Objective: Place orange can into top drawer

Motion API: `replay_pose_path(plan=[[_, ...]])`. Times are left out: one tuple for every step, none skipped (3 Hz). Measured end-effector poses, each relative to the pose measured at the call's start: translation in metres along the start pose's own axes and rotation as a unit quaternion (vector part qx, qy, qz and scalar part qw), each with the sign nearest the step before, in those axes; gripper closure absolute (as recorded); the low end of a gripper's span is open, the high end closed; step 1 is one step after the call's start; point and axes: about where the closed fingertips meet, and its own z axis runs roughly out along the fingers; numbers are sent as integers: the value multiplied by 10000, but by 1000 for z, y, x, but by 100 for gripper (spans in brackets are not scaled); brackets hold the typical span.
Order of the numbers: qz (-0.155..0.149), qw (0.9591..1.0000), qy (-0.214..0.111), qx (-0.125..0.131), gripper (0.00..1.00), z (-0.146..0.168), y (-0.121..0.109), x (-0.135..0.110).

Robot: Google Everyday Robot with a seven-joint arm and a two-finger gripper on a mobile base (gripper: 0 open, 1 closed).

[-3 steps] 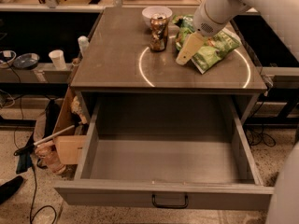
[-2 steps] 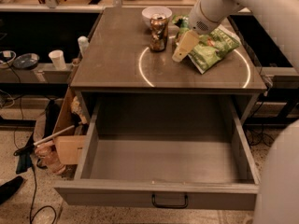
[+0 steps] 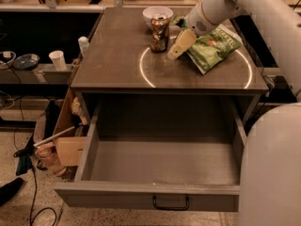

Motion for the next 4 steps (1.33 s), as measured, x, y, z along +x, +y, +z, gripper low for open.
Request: replay_pose_path(plan=[[1, 10000, -1, 0, 0, 0, 0, 0], [229, 9995, -219, -54, 0, 6, -3, 4], [228, 9985, -499, 43, 0, 35, -21, -16], [236, 9982, -555, 2, 0, 35, -20, -18]])
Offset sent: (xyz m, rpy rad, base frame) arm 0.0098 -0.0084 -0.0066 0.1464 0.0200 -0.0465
